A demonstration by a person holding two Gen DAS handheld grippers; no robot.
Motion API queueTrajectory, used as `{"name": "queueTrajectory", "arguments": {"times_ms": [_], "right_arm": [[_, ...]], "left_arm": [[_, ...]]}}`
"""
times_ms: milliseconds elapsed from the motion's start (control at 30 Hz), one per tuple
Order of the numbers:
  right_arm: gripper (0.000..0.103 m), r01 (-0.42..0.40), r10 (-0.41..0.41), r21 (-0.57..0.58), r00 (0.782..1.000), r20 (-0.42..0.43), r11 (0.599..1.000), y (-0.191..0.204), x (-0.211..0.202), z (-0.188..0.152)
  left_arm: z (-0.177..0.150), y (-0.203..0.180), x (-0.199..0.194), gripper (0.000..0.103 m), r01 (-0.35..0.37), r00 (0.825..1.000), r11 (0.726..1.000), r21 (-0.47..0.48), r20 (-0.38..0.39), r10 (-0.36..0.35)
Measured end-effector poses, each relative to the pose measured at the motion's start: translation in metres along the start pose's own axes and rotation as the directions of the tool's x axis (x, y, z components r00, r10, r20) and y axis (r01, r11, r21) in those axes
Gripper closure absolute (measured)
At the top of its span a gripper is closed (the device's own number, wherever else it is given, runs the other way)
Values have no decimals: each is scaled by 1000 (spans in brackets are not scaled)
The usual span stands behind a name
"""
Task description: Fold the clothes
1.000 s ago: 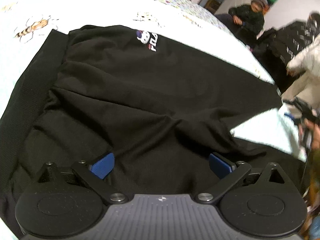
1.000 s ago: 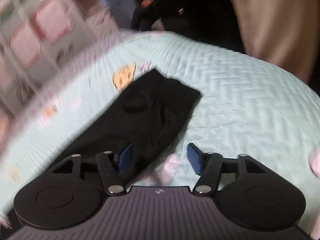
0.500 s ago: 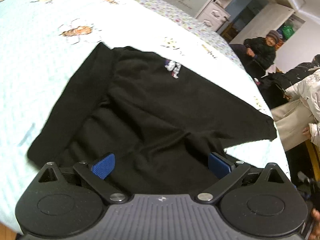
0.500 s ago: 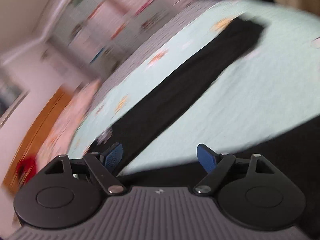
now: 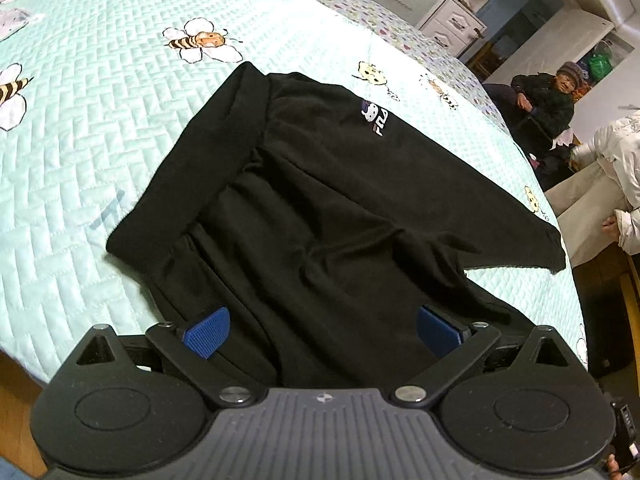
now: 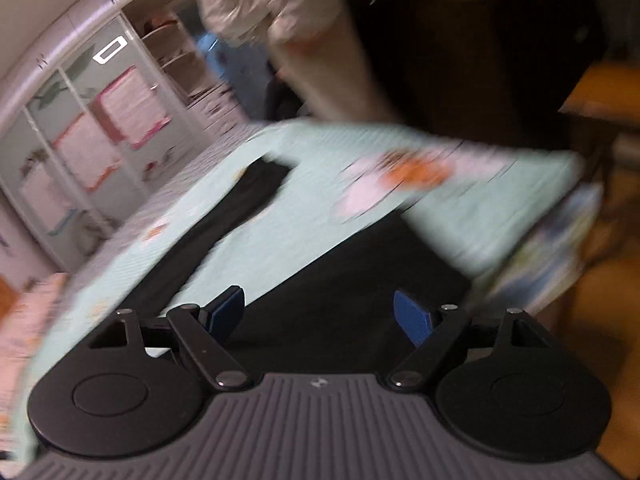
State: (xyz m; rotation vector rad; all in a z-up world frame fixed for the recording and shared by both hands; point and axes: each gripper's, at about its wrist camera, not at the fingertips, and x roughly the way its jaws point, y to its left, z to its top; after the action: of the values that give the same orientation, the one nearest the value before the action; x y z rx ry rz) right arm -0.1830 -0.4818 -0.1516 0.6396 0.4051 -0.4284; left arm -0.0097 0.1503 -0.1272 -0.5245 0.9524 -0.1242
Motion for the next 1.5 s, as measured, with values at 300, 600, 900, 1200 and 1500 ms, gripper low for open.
{"name": "queueTrajectory", "arguments": {"times_ms": [300,600,900,1200,1500], "right_arm": [[20,-5,-8,-207,998,-65,978,-27,49,11],[25,-173,159,-72,972,-171,982,-55,71,12],[43,-277,271,4,937,-219,961,-70,77,17],[94,-254,211,-132,938,-275,958,-49,81,19],[97,-243,213,-370,970,-121,897,42,39,52]], "left_arm": [[-6,-30,3,3,-20,1000,1000,14,-21,20],[-11,-43,7,3,-44,998,999,16,-45,45],[-16,-52,17,3,-41,996,999,24,-82,42],[-19,-48,22,3,-37,994,999,-4,-100,36],[-18,-45,25,3,-45,993,999,-24,-106,42]]}}
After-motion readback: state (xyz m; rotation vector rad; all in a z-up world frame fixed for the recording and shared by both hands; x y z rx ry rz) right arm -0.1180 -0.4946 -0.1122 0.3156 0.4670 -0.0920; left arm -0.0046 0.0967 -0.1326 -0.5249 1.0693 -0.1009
